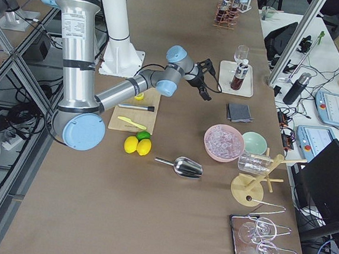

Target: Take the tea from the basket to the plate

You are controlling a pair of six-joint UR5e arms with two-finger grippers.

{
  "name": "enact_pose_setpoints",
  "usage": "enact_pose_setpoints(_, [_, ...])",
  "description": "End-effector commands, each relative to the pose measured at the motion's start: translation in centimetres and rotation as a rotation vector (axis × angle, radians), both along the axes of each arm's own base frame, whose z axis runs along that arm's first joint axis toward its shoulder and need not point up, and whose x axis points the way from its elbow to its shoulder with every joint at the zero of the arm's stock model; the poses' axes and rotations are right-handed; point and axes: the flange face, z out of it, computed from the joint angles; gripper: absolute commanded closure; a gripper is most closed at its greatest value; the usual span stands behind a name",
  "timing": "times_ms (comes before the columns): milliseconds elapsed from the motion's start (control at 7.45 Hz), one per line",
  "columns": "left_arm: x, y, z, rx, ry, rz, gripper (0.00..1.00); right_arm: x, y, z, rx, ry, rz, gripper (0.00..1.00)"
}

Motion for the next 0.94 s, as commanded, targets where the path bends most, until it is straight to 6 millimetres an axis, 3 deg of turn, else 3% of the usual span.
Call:
enact_pose_setpoints(0, [-0.1,0.1,-0.6,0.009,0.001,-0.003,1.00,7.3,-1.1,5.7,-0.423,0.051,-0.059,0.00])
enact_pose_setpoints(134, [-0.1,0.1,-0.5,0.007,0.001,-0.004,1.00,8.1,-1.3,7.9,-0.546,0.122,-0.030,0.00])
enact_pose_setpoints(269, [0.0,0.1,-0.5,0.008,0.000,-0.001,1.00,11.1,-2.1,9.3,-0.609,0.181,-0.009,0.00])
enact_pose_setpoints(537, [-0.1,0.2,-0.6,0.009,0.001,-0.003,1.00,21.1,-3.3,10.3,-0.591,0.258,-0.049,0.00])
enact_pose_setpoints(806, [-0.1,0.4,-1.2,0.018,0.001,-0.005,1.00,31.6,-2.2,11.1,-0.532,0.285,-0.120,0.00])
